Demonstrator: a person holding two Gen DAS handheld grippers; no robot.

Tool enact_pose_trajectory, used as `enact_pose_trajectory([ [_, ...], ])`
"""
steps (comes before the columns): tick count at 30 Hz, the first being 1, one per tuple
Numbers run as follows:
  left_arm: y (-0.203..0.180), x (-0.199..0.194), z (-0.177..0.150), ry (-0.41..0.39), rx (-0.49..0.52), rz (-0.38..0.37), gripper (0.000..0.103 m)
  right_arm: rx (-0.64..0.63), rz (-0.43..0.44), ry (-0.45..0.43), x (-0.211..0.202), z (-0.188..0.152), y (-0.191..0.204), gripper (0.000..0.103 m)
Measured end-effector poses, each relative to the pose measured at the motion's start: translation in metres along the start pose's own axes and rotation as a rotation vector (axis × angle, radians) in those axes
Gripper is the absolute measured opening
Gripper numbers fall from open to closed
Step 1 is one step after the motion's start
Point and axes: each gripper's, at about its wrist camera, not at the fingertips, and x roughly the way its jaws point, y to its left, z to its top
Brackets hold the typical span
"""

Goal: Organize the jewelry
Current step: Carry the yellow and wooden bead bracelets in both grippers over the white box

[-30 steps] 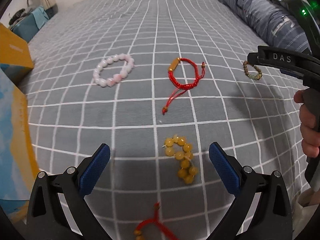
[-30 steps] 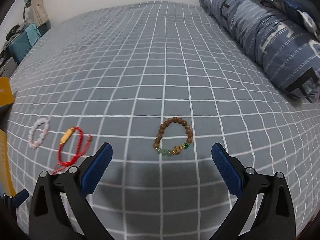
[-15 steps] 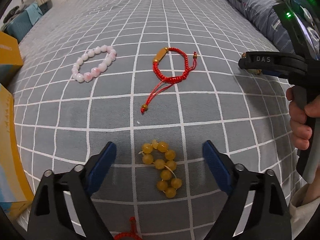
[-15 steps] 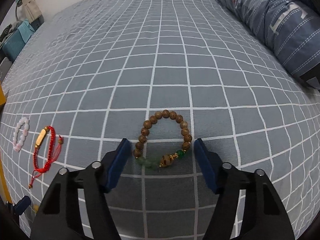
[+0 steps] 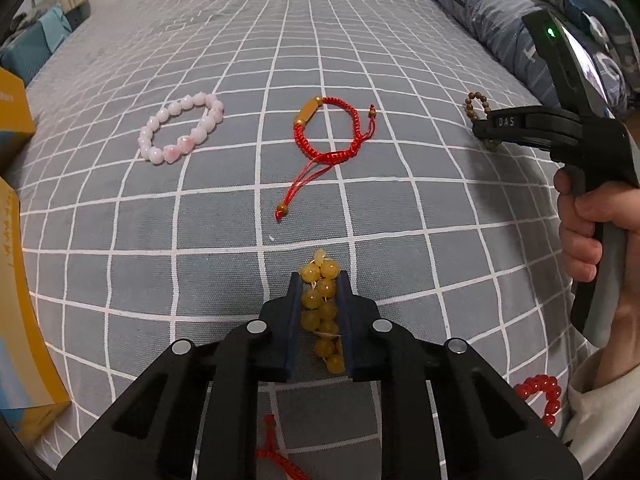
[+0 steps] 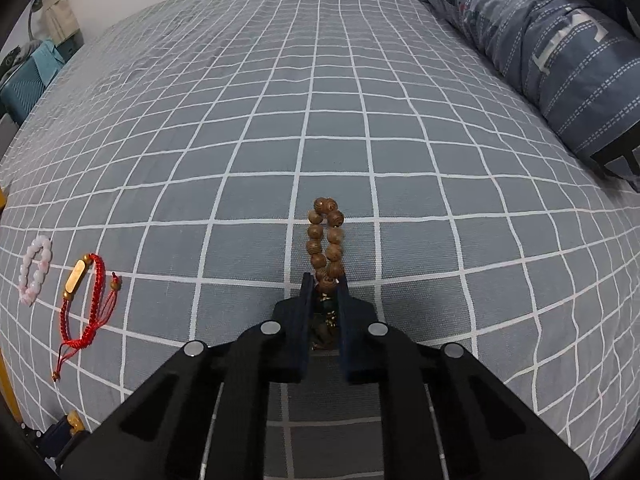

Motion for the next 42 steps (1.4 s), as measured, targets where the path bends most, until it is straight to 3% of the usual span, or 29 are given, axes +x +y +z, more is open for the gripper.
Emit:
enact_pose_trajectory([
  [2,-0.001,-0.001,0.0,-0.006,0.007,0.004,0.009,0.004,0.004,0.0,-0.001,0.001,-0.001,0.01],
  [18,0.0,-0.009,-0.001,-0.026,0.007,0.001,0.009,0.01,-0.007,-0.031,-0.017,-0.002,0.0,0.01],
  [42,0.02,-0.079,-0.007,-0.131,-0.023,0.007,0.009,-0.039,-0.018,-0.122,-0.096,-0.009,0.027,0.01],
])
